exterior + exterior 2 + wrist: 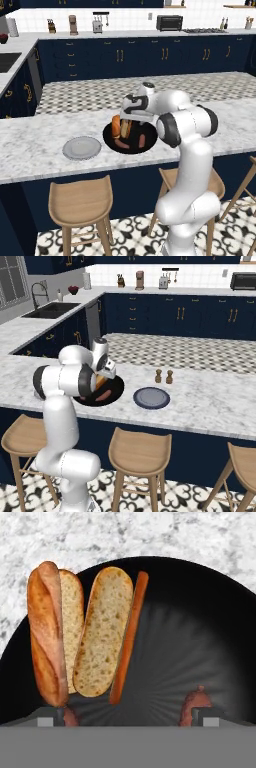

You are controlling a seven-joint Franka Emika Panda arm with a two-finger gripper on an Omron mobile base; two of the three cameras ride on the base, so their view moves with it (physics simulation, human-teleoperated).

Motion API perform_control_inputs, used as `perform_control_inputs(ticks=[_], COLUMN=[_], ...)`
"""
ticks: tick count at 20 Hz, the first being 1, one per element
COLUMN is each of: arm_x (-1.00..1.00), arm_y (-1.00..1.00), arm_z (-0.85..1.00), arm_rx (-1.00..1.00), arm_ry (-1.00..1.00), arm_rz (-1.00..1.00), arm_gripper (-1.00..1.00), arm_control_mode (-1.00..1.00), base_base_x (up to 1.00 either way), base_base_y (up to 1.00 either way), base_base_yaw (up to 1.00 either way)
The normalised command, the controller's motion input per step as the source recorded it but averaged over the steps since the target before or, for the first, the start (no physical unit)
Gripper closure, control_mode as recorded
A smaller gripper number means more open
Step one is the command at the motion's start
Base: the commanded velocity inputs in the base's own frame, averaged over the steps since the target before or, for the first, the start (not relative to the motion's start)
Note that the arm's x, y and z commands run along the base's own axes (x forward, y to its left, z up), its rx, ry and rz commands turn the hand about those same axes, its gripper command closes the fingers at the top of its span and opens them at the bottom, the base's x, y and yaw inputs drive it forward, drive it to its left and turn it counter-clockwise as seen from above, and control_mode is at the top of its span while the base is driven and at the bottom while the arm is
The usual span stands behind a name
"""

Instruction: Place one bun and one sausage from the bowl on each plate.

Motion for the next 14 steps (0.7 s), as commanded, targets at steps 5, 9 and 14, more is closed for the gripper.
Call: perform_control_inputs(ticks=[5, 9, 14], arm_x=[0.44, 0.42, 0.30], arm_y=[0.02, 0.00, 0.08], arm_z=[-0.29, -0.22, -0.34], arm_rx=[0.06, 0.09, 0.07], arm_ry=[-0.01, 0.00, 0.00], arm_rz=[0.01, 0.00, 0.01], arm_gripper=[-1.00, -1.00, -1.00], arm_control_mode=[-1.00, -1.00, -1.00], base_base_x=[0.00, 0.00, 0.00], base_base_y=[0.00, 0.00, 0.00], base_base_yaw=[0.00, 0.00, 0.00])
